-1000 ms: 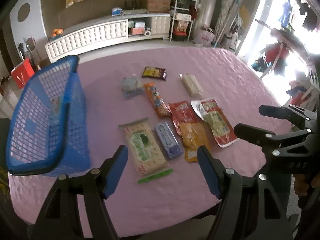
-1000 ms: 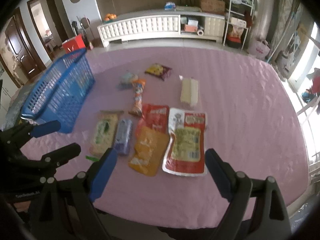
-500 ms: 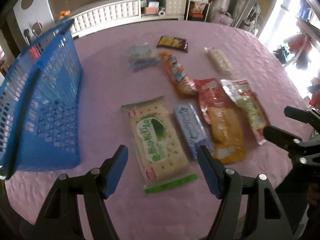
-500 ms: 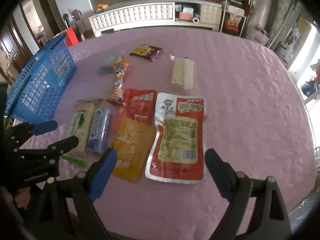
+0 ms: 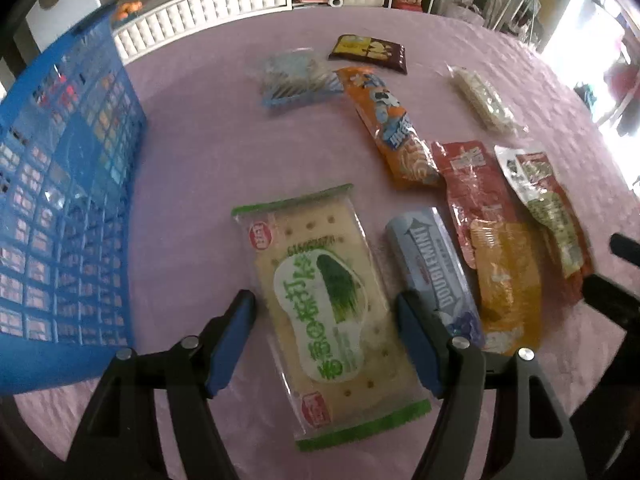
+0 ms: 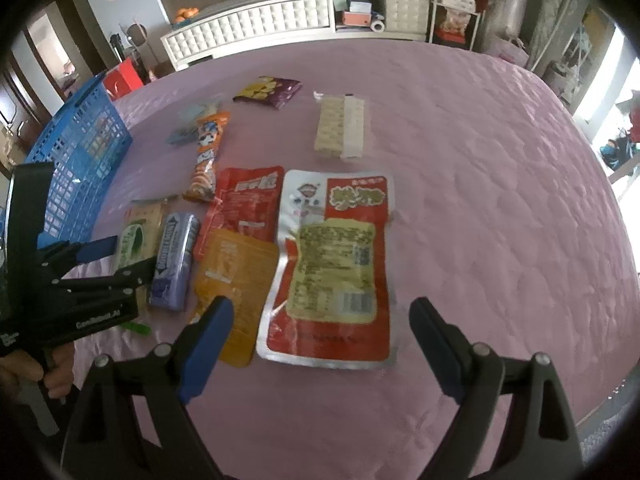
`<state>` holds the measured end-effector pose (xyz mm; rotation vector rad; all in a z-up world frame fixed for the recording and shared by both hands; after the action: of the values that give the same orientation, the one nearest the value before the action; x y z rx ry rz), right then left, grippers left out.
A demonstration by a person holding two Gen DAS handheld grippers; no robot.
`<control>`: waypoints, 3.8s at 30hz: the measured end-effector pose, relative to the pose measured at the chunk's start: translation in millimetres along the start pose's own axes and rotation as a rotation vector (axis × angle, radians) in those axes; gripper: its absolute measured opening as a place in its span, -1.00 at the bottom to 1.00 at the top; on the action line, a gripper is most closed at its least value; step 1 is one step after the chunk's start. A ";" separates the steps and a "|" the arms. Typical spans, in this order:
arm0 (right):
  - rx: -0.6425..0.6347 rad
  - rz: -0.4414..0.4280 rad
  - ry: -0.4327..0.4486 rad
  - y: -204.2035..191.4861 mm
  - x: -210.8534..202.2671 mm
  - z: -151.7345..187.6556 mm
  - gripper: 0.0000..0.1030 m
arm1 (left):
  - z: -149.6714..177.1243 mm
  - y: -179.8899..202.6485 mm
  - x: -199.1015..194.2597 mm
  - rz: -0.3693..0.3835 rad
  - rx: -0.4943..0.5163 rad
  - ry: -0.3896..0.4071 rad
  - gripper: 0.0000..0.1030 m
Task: Organize snacks
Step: 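Grasp the green-labelled cracker pack with the left gripper while the right grasps the red-and-white sauce packet, then carry both packs to the basket and release the cracker pack from the left gripper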
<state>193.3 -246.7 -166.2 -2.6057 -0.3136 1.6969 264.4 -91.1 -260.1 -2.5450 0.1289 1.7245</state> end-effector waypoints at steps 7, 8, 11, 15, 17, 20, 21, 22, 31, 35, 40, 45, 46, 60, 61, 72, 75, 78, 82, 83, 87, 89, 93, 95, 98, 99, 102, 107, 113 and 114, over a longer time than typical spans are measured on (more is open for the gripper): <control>0.037 -0.005 -0.002 9.5 -7.6 4.8 0.79 | 4.0 0.3 -3.2 -0.003 -0.033 0.014 0.14; 0.043 -0.008 -0.004 10.4 -8.2 4.9 0.79 | 5.3 1.1 -4.1 -0.002 -0.033 0.015 0.11; 0.060 -0.020 -0.012 14.5 -9.7 6.7 0.79 | 10.3 2.8 -8.4 0.002 -0.034 0.019 0.10; 0.079 -0.038 -0.027 17.3 -7.9 7.6 0.79 | 19.2 5.0 -13.6 0.017 -0.039 0.033 0.10; 0.085 -0.050 -0.034 18.0 -4.5 5.9 0.79 | 22.3 5.9 -15.8 0.020 -0.046 0.037 0.10; 0.086 -0.072 -0.041 16.1 3.8 1.1 0.79 | 26.1 6.2 -18.5 0.026 -0.064 0.037 0.10; 0.088 -0.076 -0.049 15.9 6.6 0.5 0.79 | 26.8 6.5 -19.2 0.025 -0.064 0.039 0.10; 0.093 -0.079 -0.060 15.7 11.0 -0.8 0.79 | 27.1 7.0 -20.1 0.023 -0.064 0.042 0.10; 0.039 -0.095 -0.126 5.3 46.6 -18.8 0.80 | 20.5 6.5 -36.1 0.030 -0.061 0.090 0.10; 0.026 -0.081 -0.107 5.1 48.0 -22.4 0.79 | 16.4 6.4 -36.9 0.023 -0.052 0.102 0.10; -0.027 -0.013 -0.093 1.8 48.2 -17.2 0.66 | 17.6 3.4 -31.3 0.036 -0.069 0.094 0.10; -0.031 0.043 -0.078 4.0 44.2 -13.2 0.33 | 23.1 1.0 -25.3 0.047 -0.087 0.076 0.10; -0.030 0.035 -0.075 5.5 42.2 -11.7 0.20 | 24.4 0.6 -25.3 0.047 -0.089 0.076 0.10; -0.132 0.003 -0.033 -1.3 32.4 -6.1 -0.19 | 28.0 0.3 -37.8 0.053 -0.096 0.101 0.10; -0.138 0.006 -0.035 -1.5 32.8 -5.5 -0.19 | 28.6 -0.1 -37.9 0.054 -0.099 0.100 0.10; -0.188 0.060 -0.053 -9.4 35.0 -3.7 -0.24 | 30.1 -3.6 -25.2 0.051 -0.111 0.089 0.10; -0.125 0.032 -0.045 -3.6 33.6 -5.9 -0.27 | 28.6 -1.4 -28.4 0.055 -0.107 0.093 0.10; -0.095 0.025 -0.031 -0.7 25.9 -5.4 -0.27 | 27.3 0.5 -36.8 0.052 -0.098 0.107 0.10; -0.084 0.000 0.019 -5.8 -2.0 -7.7 -0.26 | 23.8 3.1 -58.3 0.092 -0.102 0.128 0.10; -0.087 -0.008 0.039 -9.2 -12.7 -9.8 -0.26 | 22.2 4.7 -65.5 0.090 -0.094 0.144 0.10; -0.078 -0.050 0.110 -20.4 -48.0 -17.3 -0.26 | 16.0 9.3 -95.5 0.099 -0.071 0.195 0.10; -0.073 -0.074 0.153 -28.9 -70.2 -20.1 -0.26 | 12.7 10.0 -115.4 0.099 -0.054 0.233 0.10; -0.082 -0.101 0.221 -50.1 -100.1 -26.2 -0.25 | 7.7 6.1 -142.9 0.113 -0.040 0.278 0.10; -0.092 -0.114 0.248 -62.0 -109.2 -31.9 -0.25 | 5.0 1.0 -155.4 0.120 -0.035 0.292 0.10; -0.104 -0.140 0.288 -83.9 -122.2 -41.6 -0.25 | 1.7 -13.0 -178.8 0.126 -0.026 0.329 0.10; -0.107 -0.151 0.296 -90.7 -125.8 -43.1 -0.25 | 1.7 -16.2 -184.3 0.129 -0.026 0.337 0.10; -0.110 -0.207 0.307 -114.2 -130.9 -53.1 -0.24 | -1.5 -34.1 -206.3 0.134 -0.029 0.371 0.10; -0.159 -0.242 0.321 -159.7 -132.2 -71.0 -0.24 | -7.2 -73.9 -234.6 0.101 -0.025 0.424 0.10; -0.201 -0.265 0.328 -201.6 -123.5 -92.6 -0.24 | -12.7 -124.6 -245.6 0.052 -0.031 0.449 0.10; -0.206 -0.264 0.328 -205.5 -122.3 -90.8 -0.24 | -14.8 -131.5 -244.3 0.047 -0.033 0.450 0.10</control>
<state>195.3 -58.2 6.7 -2.7681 -0.8137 1.1908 201.8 46.3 -26.8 -2.9299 0.1825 1.1429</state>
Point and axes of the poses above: each gripper's, at about its wrist camera, not at the fingertips, and x roughly the way its jaws point, y to its right, z to its underside, the point moved 6 cm from there along x, roughly the way its jaws point, and after that the axes turned 1 degree about y, right-handed, at the moved point
